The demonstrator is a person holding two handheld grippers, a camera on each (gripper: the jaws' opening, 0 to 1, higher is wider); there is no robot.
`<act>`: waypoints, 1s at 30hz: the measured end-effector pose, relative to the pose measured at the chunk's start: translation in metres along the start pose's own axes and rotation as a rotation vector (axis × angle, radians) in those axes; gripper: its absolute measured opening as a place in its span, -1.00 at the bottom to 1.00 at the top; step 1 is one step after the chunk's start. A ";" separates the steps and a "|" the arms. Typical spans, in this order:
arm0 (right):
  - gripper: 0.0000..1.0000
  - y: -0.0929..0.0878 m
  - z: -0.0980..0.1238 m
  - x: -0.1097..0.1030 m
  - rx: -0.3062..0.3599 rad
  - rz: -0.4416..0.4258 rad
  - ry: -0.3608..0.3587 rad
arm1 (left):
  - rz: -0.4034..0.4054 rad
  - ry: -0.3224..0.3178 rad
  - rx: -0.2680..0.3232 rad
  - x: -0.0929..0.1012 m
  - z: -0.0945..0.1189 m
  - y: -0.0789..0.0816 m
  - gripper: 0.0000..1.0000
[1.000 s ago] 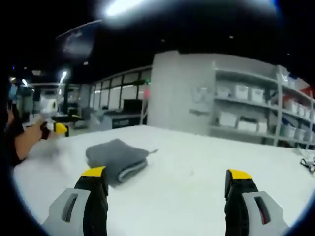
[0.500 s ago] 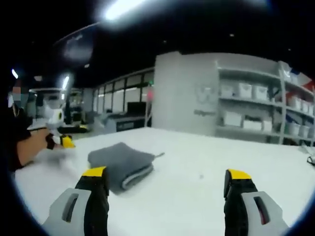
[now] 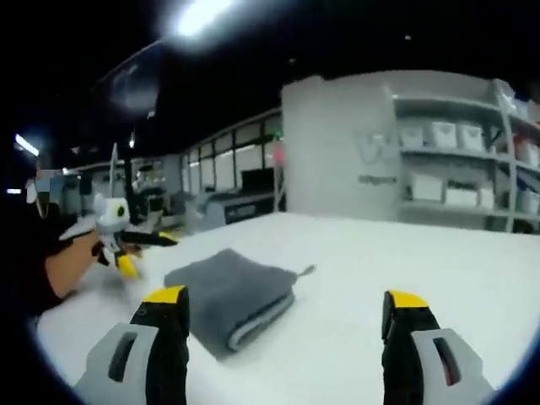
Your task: Open the folded towel by lifting each exposed corner and separating the folded layers until the towel lies flat within the target outline without major curled edges
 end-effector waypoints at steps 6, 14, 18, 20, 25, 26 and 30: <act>0.85 -0.009 -0.001 -0.003 -0.016 0.008 0.031 | 0.025 -0.038 0.005 0.004 -0.008 0.000 0.80; 0.82 -0.018 -0.009 -0.016 -0.010 0.021 0.042 | 0.060 -0.057 -0.011 0.003 -0.014 -0.008 0.73; 0.77 -0.027 -0.016 -0.025 -0.032 0.031 0.060 | 0.058 -0.058 -0.016 0.015 -0.015 -0.012 0.67; 0.76 -0.032 -0.020 -0.033 -0.050 0.046 0.077 | 0.058 -0.068 -0.021 0.018 -0.017 -0.014 0.62; 0.82 -0.041 -0.026 -0.047 -0.080 0.083 0.085 | 0.075 -0.059 -0.034 0.020 -0.022 -0.020 0.62; 0.83 -0.042 -0.026 -0.048 -0.082 0.087 0.090 | 0.076 -0.064 -0.038 0.022 -0.022 -0.021 0.61; 0.80 -0.043 -0.025 -0.048 -0.079 0.083 0.091 | 0.074 -0.073 -0.049 0.026 -0.023 -0.024 0.56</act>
Point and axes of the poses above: the point that each gripper's makers call its tool centre point, and the gripper's own axes: z roughly backward along the fingers, x roughly to its right, y roughly out of its top, the point moved 3 cm from there along z, roughly backward along the fingers, and after that the axes turned 9 degrees about -x, right-handed, at the moved point
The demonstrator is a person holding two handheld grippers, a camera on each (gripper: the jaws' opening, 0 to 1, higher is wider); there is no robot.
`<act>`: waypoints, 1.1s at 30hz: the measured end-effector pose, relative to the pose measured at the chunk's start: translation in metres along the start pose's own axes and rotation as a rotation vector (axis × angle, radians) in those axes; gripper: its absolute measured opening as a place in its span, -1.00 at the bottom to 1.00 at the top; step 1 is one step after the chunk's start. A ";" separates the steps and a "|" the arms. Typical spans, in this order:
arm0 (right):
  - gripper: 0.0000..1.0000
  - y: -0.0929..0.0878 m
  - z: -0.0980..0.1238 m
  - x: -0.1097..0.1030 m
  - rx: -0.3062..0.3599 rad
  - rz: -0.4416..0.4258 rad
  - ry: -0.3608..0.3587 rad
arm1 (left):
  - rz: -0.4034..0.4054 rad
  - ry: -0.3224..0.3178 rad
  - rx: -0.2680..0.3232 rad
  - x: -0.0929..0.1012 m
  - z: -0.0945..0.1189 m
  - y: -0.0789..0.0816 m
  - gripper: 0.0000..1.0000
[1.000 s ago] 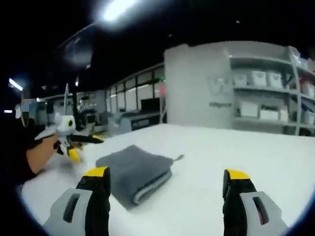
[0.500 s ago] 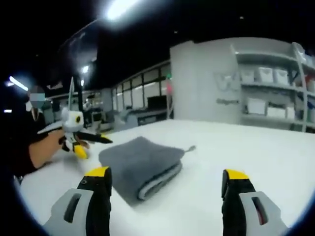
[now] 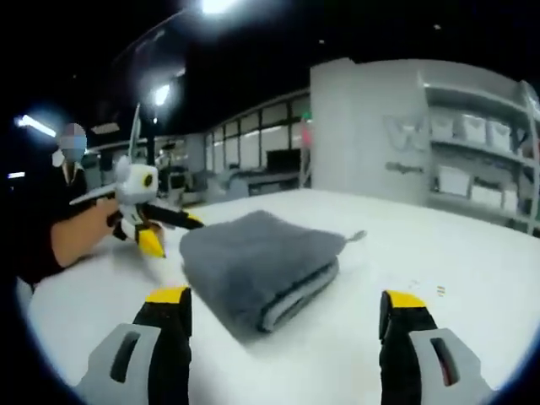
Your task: Open the folded towel by lifting each exposed corner and separating the folded layers until the towel lies flat within the target outline without major curled edges
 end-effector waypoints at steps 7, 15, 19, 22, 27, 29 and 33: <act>0.64 -0.002 -0.003 -0.009 0.023 -0.002 0.034 | -0.032 -0.039 -0.025 0.012 -0.001 -0.006 0.39; 0.58 -0.005 -0.011 -0.010 0.012 -0.017 0.061 | -0.032 -0.054 -0.037 0.015 0.000 -0.009 0.19; 0.41 -0.002 -0.014 -0.010 0.031 -0.015 0.082 | -0.022 -0.072 -0.024 0.019 0.001 -0.009 0.02; 0.25 -0.003 -0.018 -0.012 0.029 0.018 0.094 | -0.023 -0.080 -0.021 0.022 0.001 -0.008 -0.08; 0.13 -0.003 -0.022 -0.015 0.021 0.043 0.116 | -0.032 -0.089 -0.020 0.018 0.000 -0.006 -0.19; 0.12 -0.003 -0.023 -0.014 0.020 0.041 0.115 | -0.044 -0.083 -0.015 0.014 -0.001 -0.004 -0.24; 0.00 -0.007 -0.028 -0.010 0.008 0.043 0.097 | -0.053 -0.070 -0.016 0.010 -0.005 -0.004 -0.33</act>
Point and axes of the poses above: the point that each gripper's makers call its tool centre point, and the gripper's own axes: z roughly backward along the fingers, x roughly to its right, y roughly out of its top, the point moved 3 cm from there along z, roughly backward along the fingers, and after that the axes turned 9 degrees about -x, right-handed, at the moved point
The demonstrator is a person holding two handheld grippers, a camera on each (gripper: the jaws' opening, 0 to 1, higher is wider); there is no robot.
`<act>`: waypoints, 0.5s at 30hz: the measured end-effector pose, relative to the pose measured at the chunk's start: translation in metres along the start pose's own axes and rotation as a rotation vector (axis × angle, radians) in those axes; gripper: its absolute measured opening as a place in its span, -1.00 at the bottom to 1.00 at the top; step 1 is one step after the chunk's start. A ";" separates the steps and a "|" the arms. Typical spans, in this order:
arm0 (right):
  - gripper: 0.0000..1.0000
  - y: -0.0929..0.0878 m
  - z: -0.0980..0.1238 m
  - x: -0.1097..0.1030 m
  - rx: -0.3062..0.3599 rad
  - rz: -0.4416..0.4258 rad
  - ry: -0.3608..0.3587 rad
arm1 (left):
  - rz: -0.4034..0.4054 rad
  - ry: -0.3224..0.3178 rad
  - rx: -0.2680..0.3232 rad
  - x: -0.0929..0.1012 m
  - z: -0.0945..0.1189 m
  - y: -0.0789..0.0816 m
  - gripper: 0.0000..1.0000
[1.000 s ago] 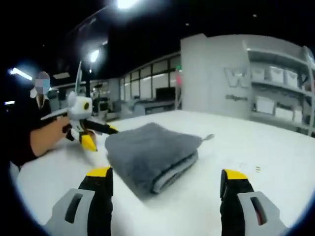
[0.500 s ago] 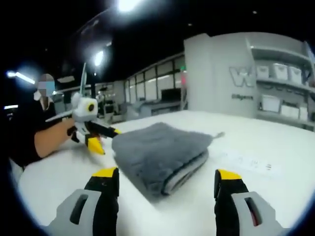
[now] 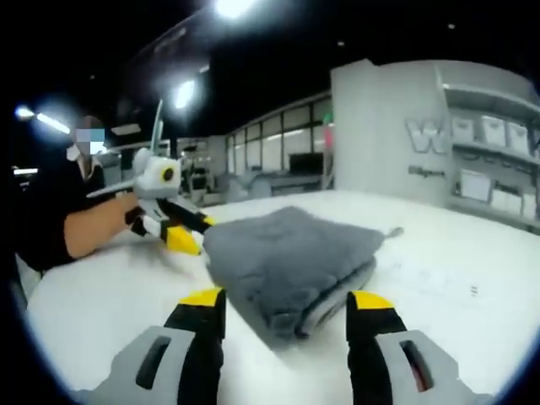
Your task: Open the folded towel by lifting each exposed corner and separating the folded layers until the towel lies flat within the target outline without major curled edges
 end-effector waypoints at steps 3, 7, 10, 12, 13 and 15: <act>-0.29 -0.004 -0.001 0.005 -0.011 -0.024 -0.013 | -0.002 0.000 0.003 -0.002 -0.001 0.001 -0.38; -0.36 -0.003 0.002 0.007 0.005 -0.102 0.006 | 0.004 -0.006 0.008 -0.004 0.000 0.003 -0.43; -0.37 -0.003 0.003 0.005 0.004 -0.095 -0.001 | 0.006 -0.005 0.006 -0.012 -0.001 0.006 -0.48; -0.41 -0.003 0.002 0.004 0.005 -0.079 -0.004 | -0.002 0.003 -0.001 -0.019 -0.002 0.006 -0.53; -0.44 -0.003 0.002 0.002 0.009 -0.069 -0.004 | -0.003 0.009 -0.006 -0.022 -0.003 0.006 -0.56; -0.54 -0.002 0.002 0.001 0.011 -0.060 -0.001 | 0.003 0.014 -0.008 -0.017 -0.003 0.005 -0.62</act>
Point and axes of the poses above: the point that each gripper's makers call its tool centre point, and the gripper's own axes: z roughly backward along the fingers, x roughly to its right, y roughly out of its top, the point moved 3 cm from there along z, roughly backward along the fingers, and after that the axes turned 9 degrees about -x, right-handed, at the moved point
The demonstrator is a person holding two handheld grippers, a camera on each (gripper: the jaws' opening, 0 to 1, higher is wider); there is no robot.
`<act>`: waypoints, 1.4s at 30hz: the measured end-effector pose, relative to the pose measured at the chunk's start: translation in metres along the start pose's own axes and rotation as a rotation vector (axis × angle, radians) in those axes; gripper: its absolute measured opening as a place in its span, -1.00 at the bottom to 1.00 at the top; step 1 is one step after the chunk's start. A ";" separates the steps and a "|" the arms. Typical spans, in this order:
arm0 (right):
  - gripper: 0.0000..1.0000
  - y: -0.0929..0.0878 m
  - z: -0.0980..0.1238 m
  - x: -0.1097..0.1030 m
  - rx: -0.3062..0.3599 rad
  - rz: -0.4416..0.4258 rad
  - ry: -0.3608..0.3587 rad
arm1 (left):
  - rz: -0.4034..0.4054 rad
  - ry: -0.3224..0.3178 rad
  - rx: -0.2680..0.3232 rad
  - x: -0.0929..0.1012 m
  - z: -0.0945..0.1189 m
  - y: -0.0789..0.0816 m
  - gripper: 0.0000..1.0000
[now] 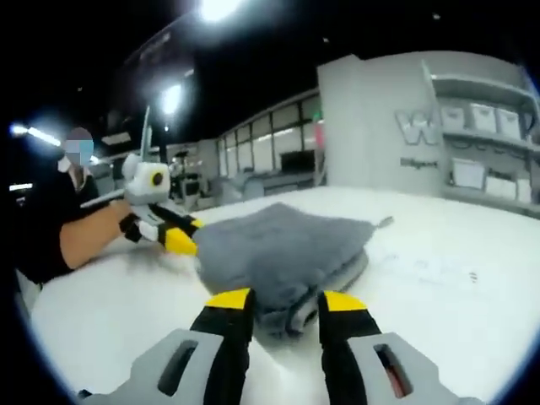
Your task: Open the folded towel by lifting each exposed corner and separating the folded layers until the towel lies flat within the target outline without major curled edges
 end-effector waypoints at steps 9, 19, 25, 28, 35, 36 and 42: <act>-0.66 0.001 0.003 -0.001 0.005 -0.020 0.007 | 0.008 -0.001 0.021 0.000 -0.002 0.004 -0.70; -0.66 0.000 0.005 -0.003 0.003 -0.038 0.020 | 0.032 -0.007 -0.009 0.001 -0.001 0.000 -0.71; -0.68 0.000 0.006 -0.003 0.003 -0.040 0.023 | 0.086 -0.024 -0.013 -0.002 -0.001 0.000 -0.71; -0.70 0.000 0.007 -0.003 0.003 -0.043 0.028 | 0.108 -0.029 -0.007 0.004 0.000 -0.002 -0.71; -0.75 -0.001 0.011 -0.003 -0.001 -0.069 0.042 | 0.079 -0.048 -0.016 0.018 0.000 -0.005 -0.77; -0.75 -0.002 0.012 -0.002 -0.002 -0.079 0.046 | 0.069 -0.060 -0.014 0.020 0.000 -0.005 -0.78; -0.77 -0.005 0.017 -0.006 -0.010 -0.107 0.067 | 0.089 -0.093 0.031 0.021 0.001 -0.012 -0.77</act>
Point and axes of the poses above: the point that each gripper's makers call its tool centre point, and the gripper's own axes: z roughly backward along the fingers, x roughly to its right, y roughly out of its top, the point moved 3 cm from there along z, roughly backward along the fingers, and after that the axes turned 9 degrees about -x, right-handed, at the moved point
